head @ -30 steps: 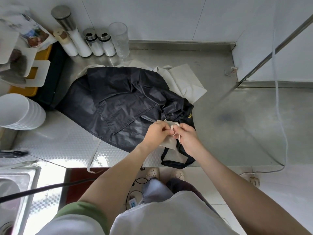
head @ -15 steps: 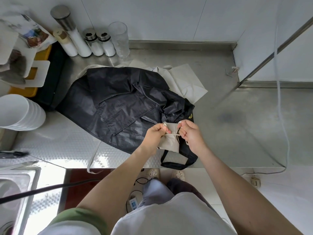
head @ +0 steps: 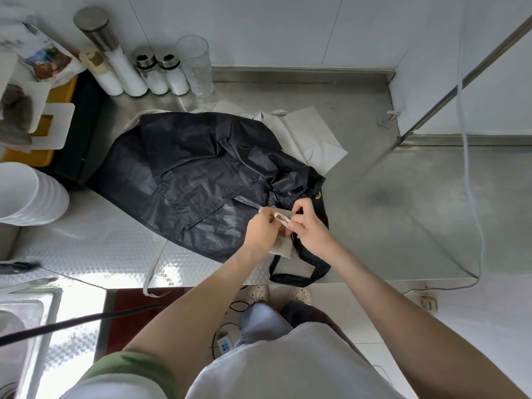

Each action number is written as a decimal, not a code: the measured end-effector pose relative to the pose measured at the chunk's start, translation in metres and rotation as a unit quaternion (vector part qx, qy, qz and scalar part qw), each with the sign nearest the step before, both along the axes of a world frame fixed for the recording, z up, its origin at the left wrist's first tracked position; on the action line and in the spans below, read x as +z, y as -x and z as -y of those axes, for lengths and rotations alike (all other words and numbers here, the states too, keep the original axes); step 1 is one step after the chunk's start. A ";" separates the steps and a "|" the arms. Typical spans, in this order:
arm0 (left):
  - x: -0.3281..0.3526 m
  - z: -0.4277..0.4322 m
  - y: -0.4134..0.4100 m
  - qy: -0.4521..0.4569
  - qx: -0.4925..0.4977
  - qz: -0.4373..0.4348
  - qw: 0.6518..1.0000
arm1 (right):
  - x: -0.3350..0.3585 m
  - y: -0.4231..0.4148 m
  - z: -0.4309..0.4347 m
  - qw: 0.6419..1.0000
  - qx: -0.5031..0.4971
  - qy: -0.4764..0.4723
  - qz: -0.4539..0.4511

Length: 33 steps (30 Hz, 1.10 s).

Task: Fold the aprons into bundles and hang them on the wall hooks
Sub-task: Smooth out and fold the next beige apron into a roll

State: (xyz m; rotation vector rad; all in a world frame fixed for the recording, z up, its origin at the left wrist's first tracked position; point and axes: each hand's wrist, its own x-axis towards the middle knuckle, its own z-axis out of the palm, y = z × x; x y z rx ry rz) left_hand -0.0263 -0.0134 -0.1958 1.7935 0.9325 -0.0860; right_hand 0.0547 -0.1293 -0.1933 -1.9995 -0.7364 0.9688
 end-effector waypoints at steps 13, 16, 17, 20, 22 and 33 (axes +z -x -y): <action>-0.007 -0.002 0.018 0.049 -0.024 0.060 0.997 | -0.002 0.013 -0.005 0.996 0.014 0.031 0.088; -0.007 -0.005 0.015 0.129 0.023 0.068 0.989 | -0.005 0.015 -0.005 0.996 -0.013 0.020 0.088; -0.007 -0.006 0.014 0.155 0.034 0.072 0.985 | -0.005 0.017 -0.005 0.996 -0.026 0.017 0.089; -0.006 -0.009 0.012 0.209 0.058 0.090 0.972 | -0.006 0.021 -0.004 0.993 -0.063 0.015 0.096; -0.006 -0.010 0.014 0.240 0.063 0.110 0.963 | -0.009 0.023 -0.003 0.990 -0.080 0.045 0.110; -0.004 -0.023 0.013 0.100 -0.144 0.070 0.982 | -0.002 0.003 -0.017 0.984 -0.127 0.092 -0.088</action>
